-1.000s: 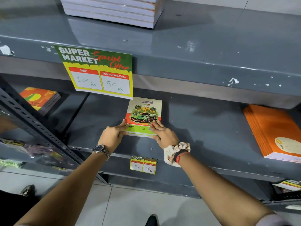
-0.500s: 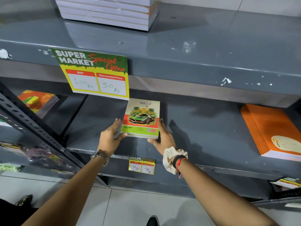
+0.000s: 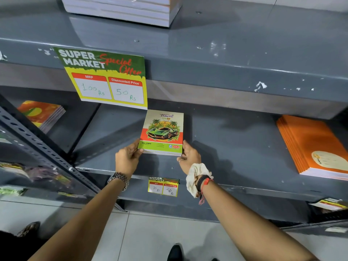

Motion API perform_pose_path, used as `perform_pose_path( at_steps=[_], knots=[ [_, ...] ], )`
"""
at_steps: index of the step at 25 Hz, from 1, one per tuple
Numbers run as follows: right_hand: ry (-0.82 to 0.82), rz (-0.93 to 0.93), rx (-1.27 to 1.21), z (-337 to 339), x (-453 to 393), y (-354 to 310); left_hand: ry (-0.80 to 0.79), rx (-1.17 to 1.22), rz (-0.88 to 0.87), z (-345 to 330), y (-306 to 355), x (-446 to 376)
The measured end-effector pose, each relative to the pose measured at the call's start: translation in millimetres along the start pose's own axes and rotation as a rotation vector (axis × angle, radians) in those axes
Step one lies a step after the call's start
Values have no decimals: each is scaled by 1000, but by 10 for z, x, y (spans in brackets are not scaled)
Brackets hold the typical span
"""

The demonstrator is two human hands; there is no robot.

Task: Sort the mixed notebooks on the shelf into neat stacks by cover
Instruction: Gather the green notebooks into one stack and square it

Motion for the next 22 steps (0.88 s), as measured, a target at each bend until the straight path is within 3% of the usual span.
perform_pose_path(
  at_steps=[6,12,22],
  knots=[
    [5,-43,76,-33,11,108,23,-33,-18,18,26,27],
    [25,58,241,42,-43,-12,26,-209,-124,29,72,-8],
    [13,52,249,62,-53,1,61,-291,-203,18,128,-35]
  ],
)
Point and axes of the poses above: each hand's wrist, its own x-axis away from the middle knuckle, its own z-axis out of the back of the hand, y = z × x, the point moved 10 cm from there along -x, towards the middle knuckle, and after that the axes turned 3 degrees about y, right-handed, at the moved point
